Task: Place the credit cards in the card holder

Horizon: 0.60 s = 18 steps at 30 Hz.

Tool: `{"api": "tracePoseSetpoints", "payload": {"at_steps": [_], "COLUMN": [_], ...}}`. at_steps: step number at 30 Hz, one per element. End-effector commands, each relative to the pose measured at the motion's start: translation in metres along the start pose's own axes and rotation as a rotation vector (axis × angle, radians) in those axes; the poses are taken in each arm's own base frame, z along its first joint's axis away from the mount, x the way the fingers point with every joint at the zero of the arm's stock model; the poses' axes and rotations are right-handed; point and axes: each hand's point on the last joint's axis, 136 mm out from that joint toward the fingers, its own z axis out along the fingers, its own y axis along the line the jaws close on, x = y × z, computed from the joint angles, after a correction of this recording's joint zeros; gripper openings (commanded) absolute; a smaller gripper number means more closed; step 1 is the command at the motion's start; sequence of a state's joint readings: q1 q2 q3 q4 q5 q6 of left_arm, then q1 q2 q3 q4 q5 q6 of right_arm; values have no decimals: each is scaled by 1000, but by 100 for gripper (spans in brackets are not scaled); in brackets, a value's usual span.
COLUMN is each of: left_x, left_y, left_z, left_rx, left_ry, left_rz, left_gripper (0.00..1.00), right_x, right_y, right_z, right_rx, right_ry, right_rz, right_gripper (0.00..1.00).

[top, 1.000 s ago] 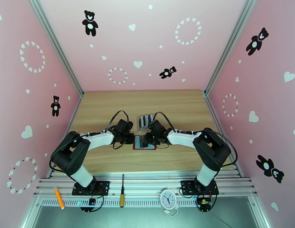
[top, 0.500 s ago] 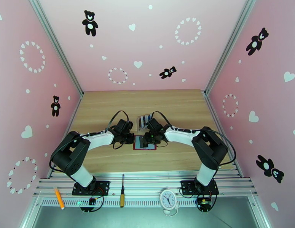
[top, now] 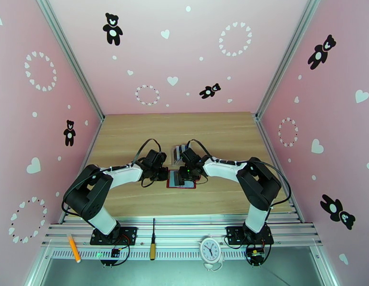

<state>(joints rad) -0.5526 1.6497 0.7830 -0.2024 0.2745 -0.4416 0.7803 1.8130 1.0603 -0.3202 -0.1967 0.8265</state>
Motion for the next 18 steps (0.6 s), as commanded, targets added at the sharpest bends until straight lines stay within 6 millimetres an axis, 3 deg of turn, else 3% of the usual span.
{"api": "tracePoseSetpoints", "payload": {"at_steps": [1, 18], "left_x": [1, 0], "left_y": [-6, -5], "left_z": [0, -1], "left_rx": [21, 10], "left_ry": [12, 8], "left_rz": [-4, -4], "left_gripper": [0, 0], "right_x": [3, 2], "right_y": [6, 21], "right_z": [3, 8], "right_rx": [12, -3], "right_ry": [22, 31], "right_rz": [-24, -49], "right_gripper": [33, 33]}}
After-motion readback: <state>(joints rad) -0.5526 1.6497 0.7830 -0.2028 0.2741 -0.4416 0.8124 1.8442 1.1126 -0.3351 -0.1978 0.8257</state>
